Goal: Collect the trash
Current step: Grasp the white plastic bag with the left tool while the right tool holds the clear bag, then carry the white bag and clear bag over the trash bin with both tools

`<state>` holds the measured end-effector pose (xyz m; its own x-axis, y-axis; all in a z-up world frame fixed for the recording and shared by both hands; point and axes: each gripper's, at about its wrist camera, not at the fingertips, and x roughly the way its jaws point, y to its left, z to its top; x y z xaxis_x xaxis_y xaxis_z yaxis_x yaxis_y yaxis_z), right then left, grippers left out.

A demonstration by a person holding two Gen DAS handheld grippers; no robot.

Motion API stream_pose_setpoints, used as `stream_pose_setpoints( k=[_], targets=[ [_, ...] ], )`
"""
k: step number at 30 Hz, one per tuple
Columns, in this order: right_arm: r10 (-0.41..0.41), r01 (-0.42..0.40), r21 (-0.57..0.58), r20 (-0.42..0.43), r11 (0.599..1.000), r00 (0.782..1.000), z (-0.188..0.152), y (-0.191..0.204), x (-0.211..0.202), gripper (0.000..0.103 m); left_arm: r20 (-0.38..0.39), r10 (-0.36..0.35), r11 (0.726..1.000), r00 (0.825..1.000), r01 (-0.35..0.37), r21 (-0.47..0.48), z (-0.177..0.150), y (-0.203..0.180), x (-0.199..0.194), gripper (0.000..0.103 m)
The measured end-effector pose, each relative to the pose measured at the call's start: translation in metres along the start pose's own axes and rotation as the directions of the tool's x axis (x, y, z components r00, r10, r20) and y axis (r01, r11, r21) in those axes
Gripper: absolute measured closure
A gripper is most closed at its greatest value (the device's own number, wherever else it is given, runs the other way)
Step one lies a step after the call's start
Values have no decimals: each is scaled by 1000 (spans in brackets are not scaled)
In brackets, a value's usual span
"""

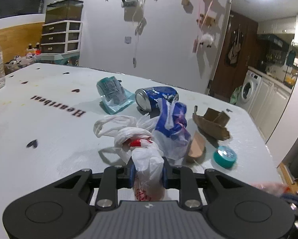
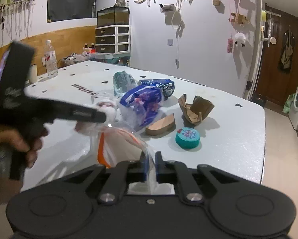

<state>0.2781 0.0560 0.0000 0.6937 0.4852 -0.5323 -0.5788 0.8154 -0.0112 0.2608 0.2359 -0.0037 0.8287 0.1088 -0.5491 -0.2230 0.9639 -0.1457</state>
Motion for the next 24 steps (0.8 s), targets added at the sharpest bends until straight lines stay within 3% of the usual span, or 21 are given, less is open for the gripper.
stream_pose_setpoints(
  k=[6,11,14,19,24],
  targets=[
    [24,-24,17,13,1000,1000,-5,1,-9,99,48,28,999,998,-27,-25,-19,0,-40,77],
    [44,-44,14,19,999,999,-9,1,-16,99,92,97,995,991,-96,-17,-29,-1,-62,77],
    [41,-41,-2,12,999,999,-11,2,-19,99,121,122,991,985,-115,-63,-31,6,-69,77],
    [19,-19,3,4,1000,1000,-12,-2,-27,99,153,131,985,979,-111,-132,-26,14,-79,77],
    [-10,10,35,0,999,1000,-14,-8,-34,99,180,124,986,976,-101,-131,-23,11,-90,77]
  ],
)
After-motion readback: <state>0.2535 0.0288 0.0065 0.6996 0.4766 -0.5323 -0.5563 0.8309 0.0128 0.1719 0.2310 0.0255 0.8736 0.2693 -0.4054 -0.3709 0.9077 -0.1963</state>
